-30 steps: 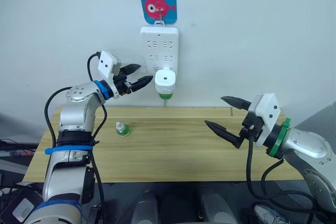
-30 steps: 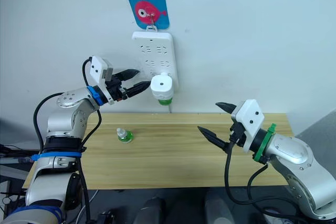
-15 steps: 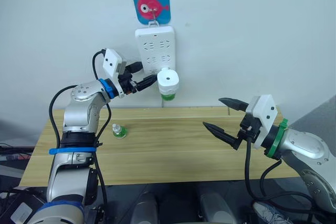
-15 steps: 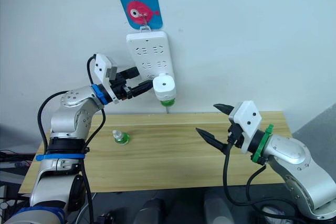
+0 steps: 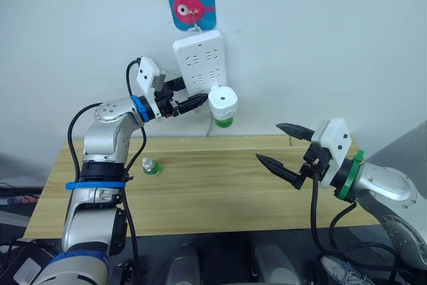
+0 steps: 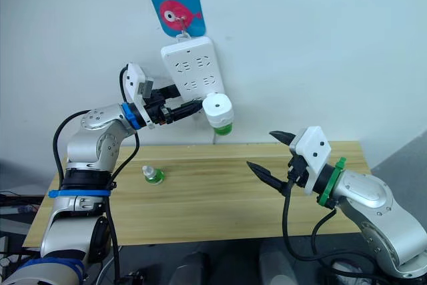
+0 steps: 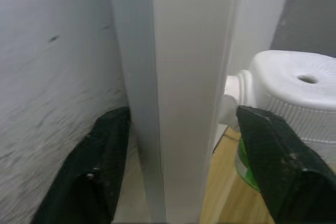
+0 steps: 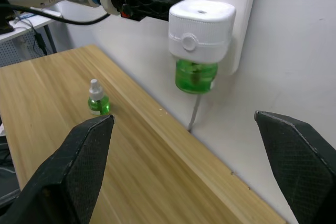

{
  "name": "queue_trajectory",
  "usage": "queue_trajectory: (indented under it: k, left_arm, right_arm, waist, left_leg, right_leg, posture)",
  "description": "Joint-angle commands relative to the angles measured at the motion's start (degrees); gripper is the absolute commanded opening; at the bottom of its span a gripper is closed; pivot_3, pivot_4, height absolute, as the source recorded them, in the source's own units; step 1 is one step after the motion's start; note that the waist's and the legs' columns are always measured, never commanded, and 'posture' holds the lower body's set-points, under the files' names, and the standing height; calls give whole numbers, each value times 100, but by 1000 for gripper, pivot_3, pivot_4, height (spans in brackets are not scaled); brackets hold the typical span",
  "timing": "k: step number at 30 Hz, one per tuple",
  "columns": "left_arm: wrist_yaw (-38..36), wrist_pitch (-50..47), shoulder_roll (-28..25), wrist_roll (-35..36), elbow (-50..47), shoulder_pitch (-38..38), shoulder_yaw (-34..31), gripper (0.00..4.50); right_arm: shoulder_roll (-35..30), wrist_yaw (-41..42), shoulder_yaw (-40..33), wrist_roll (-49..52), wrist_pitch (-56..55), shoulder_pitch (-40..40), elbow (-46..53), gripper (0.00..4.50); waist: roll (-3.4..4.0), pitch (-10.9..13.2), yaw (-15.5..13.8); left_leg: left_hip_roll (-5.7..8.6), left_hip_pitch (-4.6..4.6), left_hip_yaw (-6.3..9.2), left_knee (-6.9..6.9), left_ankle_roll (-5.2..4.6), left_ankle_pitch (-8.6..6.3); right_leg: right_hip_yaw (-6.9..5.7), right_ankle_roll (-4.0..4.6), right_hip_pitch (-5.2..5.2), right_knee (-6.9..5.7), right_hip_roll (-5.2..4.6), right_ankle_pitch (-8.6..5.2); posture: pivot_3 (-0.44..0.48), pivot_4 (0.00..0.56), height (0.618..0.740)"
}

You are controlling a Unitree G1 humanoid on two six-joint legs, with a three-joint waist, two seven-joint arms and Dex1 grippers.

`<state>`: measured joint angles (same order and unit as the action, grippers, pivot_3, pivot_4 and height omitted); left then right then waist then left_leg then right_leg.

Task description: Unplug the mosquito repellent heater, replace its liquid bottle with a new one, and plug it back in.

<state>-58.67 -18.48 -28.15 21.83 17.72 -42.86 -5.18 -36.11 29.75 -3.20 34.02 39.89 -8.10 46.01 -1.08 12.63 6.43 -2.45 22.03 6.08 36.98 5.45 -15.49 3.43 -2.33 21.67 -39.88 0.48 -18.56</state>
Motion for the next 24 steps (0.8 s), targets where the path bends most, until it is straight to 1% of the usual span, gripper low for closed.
queue_trajectory:
  k: [1, 3, 4, 7, 10, 13, 15, 17, 24]
  left_arm:
    - [-159, -31, -69, 119, -319, -79, 50, 2112]
    - [-171, -65, -73, 123, -376, -53, 74, 1499]
    - [-171, -88, -80, 134, -404, -41, 79, 1301]
    - [-183, -159, -112, 151, -463, -15, 96, 1306]
    - [-171, -206, -135, 163, -526, 17, 96, 1306]
    - [-165, -226, -141, 154, -585, 47, 113, 1306]
    - [-152, -247, -138, 154, -622, 64, 117, 1306]
    - [-138, -260, -136, 157, -648, 78, 119, 1306]
    - [-100, -287, -133, 175, -703, 105, 121, 1306]
  right_arm:
    - [124, -179, 33, 220, 119, -174, 284, 4500]
    - [333, -529, 117, 262, 352, -359, 290, 4500]
    - [443, -716, 151, 295, 497, -465, 293, 4500]
    - [800, -1325, 408, 130, 914, -883, 250, 4500]
    - [1286, -2015, 971, -413, 1151, -1386, 65, 4500]
    - [1823, -2438, 1374, -703, 1296, -1749, -103, 4500]
    - [2112, -2632, 1535, -892, 1318, -1910, -252, 4500]
    - [2305, -2777, 1655, -1095, 1331, -2035, -436, 4500]
    - [2663, -2850, 1727, -1475, 1222, -2310, -891, 4500]
  waist:
    - [1, 2, 14]
    - [2, 5, 14]
    - [1, 6, 12]
    - [2, 13, 14]
    - [3, 19, 17]
    - [4, 19, 14]
    - [4, 19, 14]
    - [4, 19, 18]
    - [7, 21, 49]
  left_leg:
    - [-2, 1, 1, -1, 0, 0]
    - [-2, 3, -1, -1, 0, 0]
    - [-2, 5, -1, 0, 0, 0]
    - [-1, 6, -1, 5, 0, 0]
    - [-1, 6, -2, 3, 1, 0]
    - [-2, 12, 4, 1, 1, 1]
    - [-1, 37, 6, 3, 3, 1]
    - [0, 75, 11, 12, 24, 14]
    - [0, 68, 16, 12, 19, 14]
  right_leg:
    - [-1, 0, 2, 0, 2, 0]
    - [1, 0, 5, 0, 2, 0]
    - [2, 0, 5, 0, 1, 0]
    - [4, 0, 5, -2, 0, 0]
    - [5, 0, 9, -4, 1, 0]
    - [2, 0, 14, -4, 1, 0]
    - [2, 0, 34, -4, 0, 0]
    - [-3, 1, 63, -7, -2, 1]
    - [-8, 2, 64, -22, -3, 1]
  posture:
    - [-231, 219, 725]
    - [-229, 220, 725]
    - [-228, 219, 725]
    - [-226, 220, 725]
    - [-223, 220, 725]
    - [-219, 220, 725]
    - [-214, 219, 725]
    - [-210, 219, 725]
    - [-207, 218, 725]
